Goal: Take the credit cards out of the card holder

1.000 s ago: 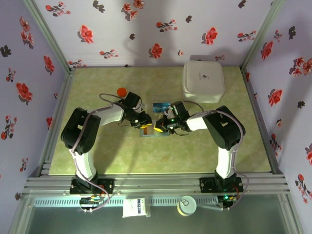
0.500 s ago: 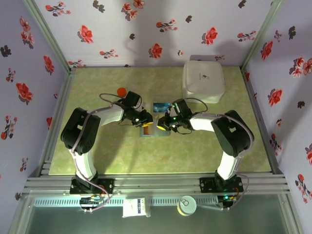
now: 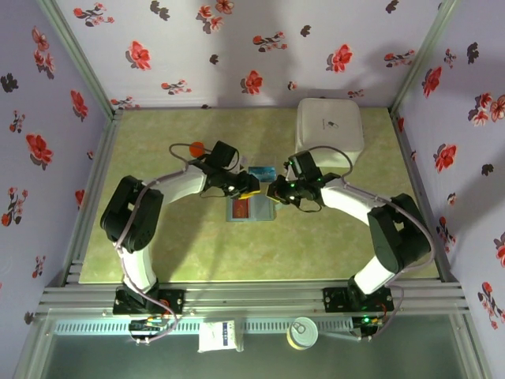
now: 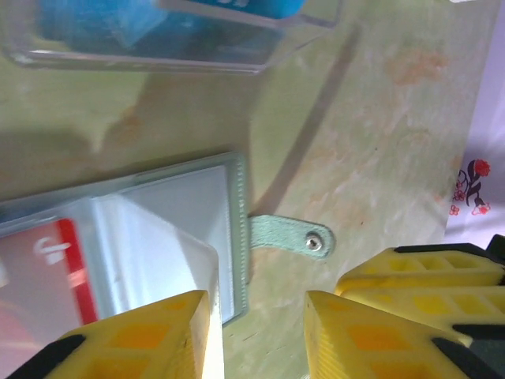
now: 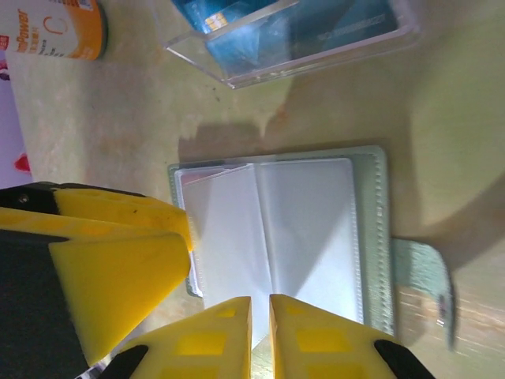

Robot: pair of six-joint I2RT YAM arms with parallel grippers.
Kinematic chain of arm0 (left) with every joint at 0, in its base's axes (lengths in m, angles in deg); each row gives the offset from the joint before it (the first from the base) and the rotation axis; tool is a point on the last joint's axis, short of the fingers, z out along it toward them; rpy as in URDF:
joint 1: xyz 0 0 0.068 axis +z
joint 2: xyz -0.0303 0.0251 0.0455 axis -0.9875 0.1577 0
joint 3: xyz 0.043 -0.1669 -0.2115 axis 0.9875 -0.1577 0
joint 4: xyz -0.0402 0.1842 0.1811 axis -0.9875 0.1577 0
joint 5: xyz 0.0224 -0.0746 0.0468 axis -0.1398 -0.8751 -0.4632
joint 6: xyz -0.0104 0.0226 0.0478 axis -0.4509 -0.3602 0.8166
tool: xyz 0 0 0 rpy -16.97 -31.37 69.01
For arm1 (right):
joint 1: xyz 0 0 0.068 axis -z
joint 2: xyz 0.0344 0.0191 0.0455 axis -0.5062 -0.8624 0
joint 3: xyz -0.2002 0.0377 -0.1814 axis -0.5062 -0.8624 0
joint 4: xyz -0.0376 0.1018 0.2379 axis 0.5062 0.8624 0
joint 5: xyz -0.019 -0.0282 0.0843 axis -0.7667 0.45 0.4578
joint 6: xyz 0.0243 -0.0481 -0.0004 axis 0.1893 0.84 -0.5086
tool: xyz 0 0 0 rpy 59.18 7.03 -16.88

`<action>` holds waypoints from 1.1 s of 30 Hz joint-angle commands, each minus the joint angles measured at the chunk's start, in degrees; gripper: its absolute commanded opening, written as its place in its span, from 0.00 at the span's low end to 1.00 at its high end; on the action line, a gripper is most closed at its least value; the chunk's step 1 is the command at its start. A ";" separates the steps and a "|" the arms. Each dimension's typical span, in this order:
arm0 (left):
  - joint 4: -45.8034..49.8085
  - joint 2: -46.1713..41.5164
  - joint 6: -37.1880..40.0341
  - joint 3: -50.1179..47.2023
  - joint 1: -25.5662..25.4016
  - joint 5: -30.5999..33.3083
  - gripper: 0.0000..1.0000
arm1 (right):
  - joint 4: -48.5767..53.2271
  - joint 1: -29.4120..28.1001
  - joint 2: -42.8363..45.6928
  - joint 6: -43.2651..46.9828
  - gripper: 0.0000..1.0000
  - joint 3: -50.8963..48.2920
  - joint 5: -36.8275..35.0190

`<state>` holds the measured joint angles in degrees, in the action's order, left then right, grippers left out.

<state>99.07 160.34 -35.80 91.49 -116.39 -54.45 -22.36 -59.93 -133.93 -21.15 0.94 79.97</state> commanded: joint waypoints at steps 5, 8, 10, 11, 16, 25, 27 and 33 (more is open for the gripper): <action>0.65 6.75 -0.86 4.50 -2.13 -1.44 0.41 | 6.87 1.57 5.41 3.42 0.15 -0.36 -4.64; 0.41 8.74 -0.87 5.45 -2.38 -1.76 0.41 | 7.25 1.66 6.14 3.38 0.15 -0.65 -4.74; -0.14 9.25 -1.20 5.44 -2.38 -2.27 0.41 | 7.36 1.66 6.06 3.29 0.15 -0.70 -4.41; -0.37 9.12 -1.20 5.38 -2.32 -2.33 0.41 | 7.25 1.65 5.89 3.08 0.15 -0.63 -4.11; -0.54 6.84 -0.59 4.65 -1.95 -1.85 0.41 | 5.06 1.19 4.43 1.62 0.15 -0.62 -2.17; -2.60 -0.91 -0.29 -1.90 1.66 0.18 0.41 | 5.08 -3.34 -2.71 1.29 0.15 4.57 -1.33; -2.98 -2.88 -0.18 -4.30 2.94 0.60 0.40 | 5.07 -4.58 -4.60 1.24 0.15 6.17 -1.19; -5.05 -7.42 -0.42 -11.64 7.14 0.74 0.32 | 4.71 -7.58 -10.75 0.64 0.15 10.62 -0.19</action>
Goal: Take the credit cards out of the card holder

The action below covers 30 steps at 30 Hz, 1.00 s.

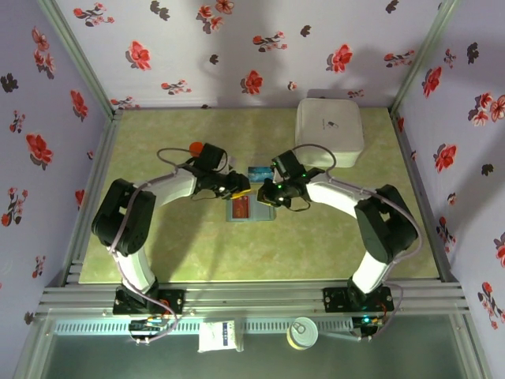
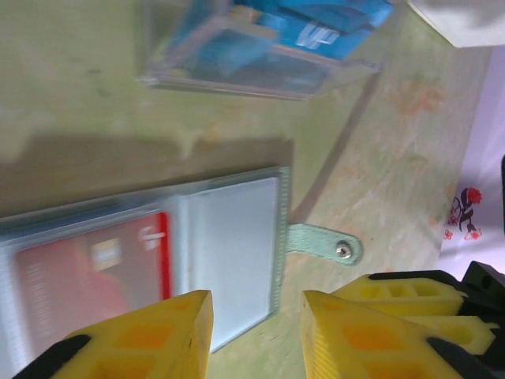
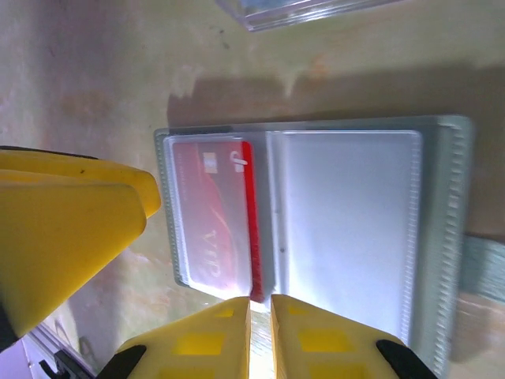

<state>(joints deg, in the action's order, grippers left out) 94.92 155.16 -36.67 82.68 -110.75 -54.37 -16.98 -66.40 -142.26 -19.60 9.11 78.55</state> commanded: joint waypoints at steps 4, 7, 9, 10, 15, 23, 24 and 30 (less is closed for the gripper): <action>-0.10 -3.66 1.51 -5.58 3.59 0.26 0.26 | -0.72 -2.39 -5.35 -1.19 0.16 4.65 1.50; 1.03 -3.41 2.82 -6.21 4.24 0.03 0.16 | -1.03 -2.82 -7.02 -1.36 0.18 5.72 1.69; 1.44 -2.82 3.45 -6.21 4.38 -0.30 0.08 | -1.98 -2.95 -7.93 -1.73 0.18 6.12 2.44; 1.45 -2.50 3.63 -6.13 4.42 -0.63 0.06 | -2.46 -2.95 -8.24 -2.04 0.18 6.22 2.80; 3.54 -1.46 5.38 -5.95 4.38 0.89 0.00 | -3.50 -3.04 -9.95 -2.59 0.19 6.97 3.62; 4.71 0.26 6.72 -5.77 4.36 0.51 0.00 | -4.29 -3.12 -11.64 -2.97 0.21 7.53 4.34; 4.46 0.35 6.74 -5.90 4.42 0.25 0.00 | -4.49 -3.12 -11.73 -3.01 0.21 7.52 4.52; 3.42 0.55 6.75 -6.30 4.42 -0.94 0.00 | -5.13 -3.12 -12.37 -3.24 0.22 7.46 4.90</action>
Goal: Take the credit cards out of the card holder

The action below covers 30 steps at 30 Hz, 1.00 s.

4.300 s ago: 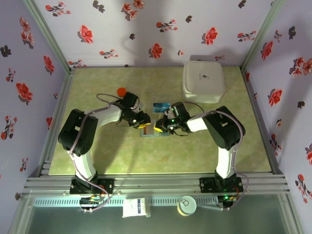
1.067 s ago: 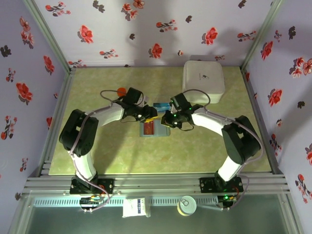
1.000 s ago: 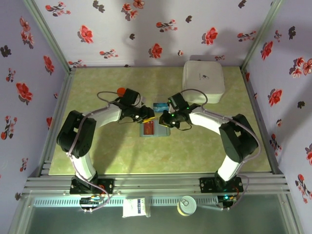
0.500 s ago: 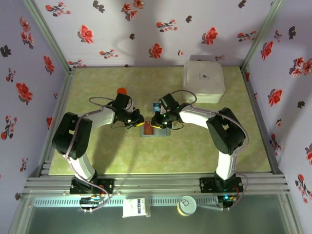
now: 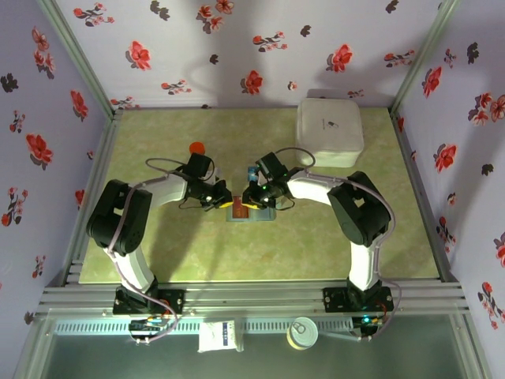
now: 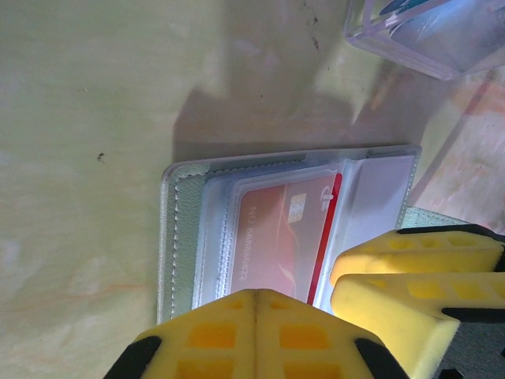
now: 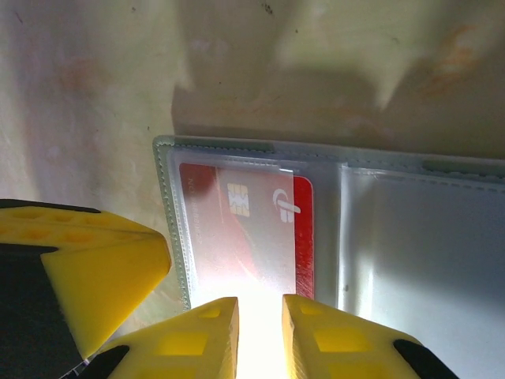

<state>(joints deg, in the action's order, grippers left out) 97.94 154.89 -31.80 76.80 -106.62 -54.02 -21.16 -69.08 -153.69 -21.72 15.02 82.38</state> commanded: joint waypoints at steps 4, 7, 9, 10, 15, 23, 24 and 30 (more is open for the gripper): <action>1.14 0.79 2.29 -0.49 0.29 -1.23 0.00 | -0.95 -0.44 -1.23 -1.09 0.22 1.53 1.05; 1.75 1.21 2.69 -0.44 0.29 -1.27 0.00 | -1.18 -0.44 -1.56 -1.09 0.21 1.55 1.21; 1.93 1.54 2.86 -0.35 0.29 -1.32 0.00 | -1.38 -0.44 -1.78 -1.09 0.21 1.64 1.29; 2.02 1.81 2.95 -0.29 0.29 -1.28 0.00 | -1.46 -0.44 -1.91 -1.16 0.21 1.65 1.40; 2.98 2.56 3.66 0.02 0.29 -0.68 0.00 | -1.66 -0.44 -2.47 -1.02 0.21 1.47 1.48; 4.22 2.63 4.38 0.28 0.26 0.13 0.00 | 1.63 -0.44 -3.58 0.35 0.21 1.52 -0.52; 4.23 2.65 4.39 0.37 0.27 0.08 0.00 | 2.19 -0.44 -3.60 0.53 0.21 1.53 -0.82; 4.29 2.50 4.30 0.55 0.24 0.22 0.00 | 5.35 -0.44 -2.82 1.91 0.21 1.71 -3.19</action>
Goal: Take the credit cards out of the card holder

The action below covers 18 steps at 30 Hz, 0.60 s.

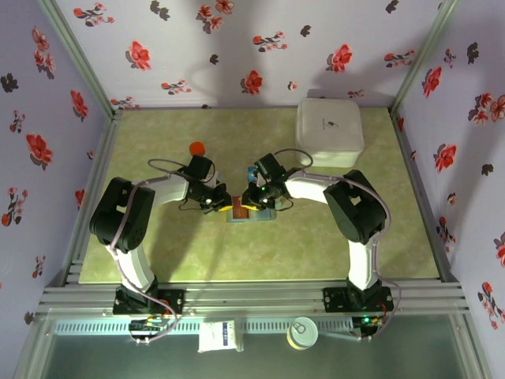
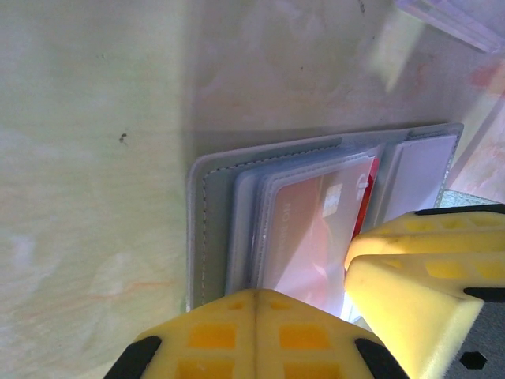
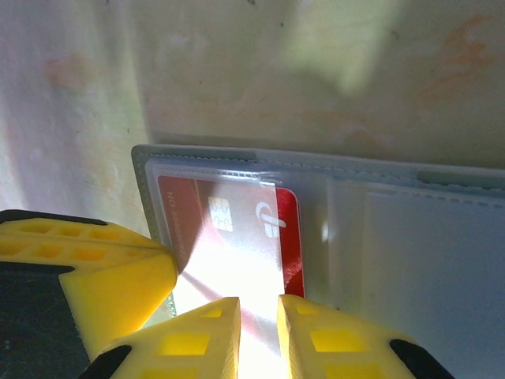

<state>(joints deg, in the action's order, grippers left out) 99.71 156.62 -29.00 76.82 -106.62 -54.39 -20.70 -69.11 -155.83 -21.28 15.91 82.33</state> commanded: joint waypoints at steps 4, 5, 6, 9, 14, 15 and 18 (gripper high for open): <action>2.54 0.93 1.47 0.79 0.27 0.65 0.00 | 6.44 -0.41 0.01 2.24 0.20 1.01 -4.52; 2.62 1.01 1.52 0.79 0.27 0.64 0.00 | 6.65 -0.41 0.26 2.33 0.21 0.99 -4.67; 2.61 0.99 1.59 0.79 0.28 0.61 0.00 | 6.67 -0.41 0.49 2.34 0.20 1.05 -4.77; 2.64 1.30 1.62 1.01 0.25 0.59 0.00 | 6.76 -0.41 1.02 2.34 0.21 1.16 -4.91; 2.72 2.09 2.00 1.32 0.23 0.63 0.00 | 8.20 -0.45 1.73 3.12 0.20 1.60 -6.16; 2.71 2.27 2.09 1.40 0.29 0.67 0.00 | 8.61 -0.41 1.81 3.25 0.21 1.77 -6.38; 2.81 2.77 2.27 1.57 0.25 0.64 0.00 | 8.79 -0.43 2.21 3.66 0.20 1.81 -6.65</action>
<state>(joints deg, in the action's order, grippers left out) 100.76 157.54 -28.71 77.50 -106.62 -54.41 -15.82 -69.19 -155.13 -19.05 16.98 78.55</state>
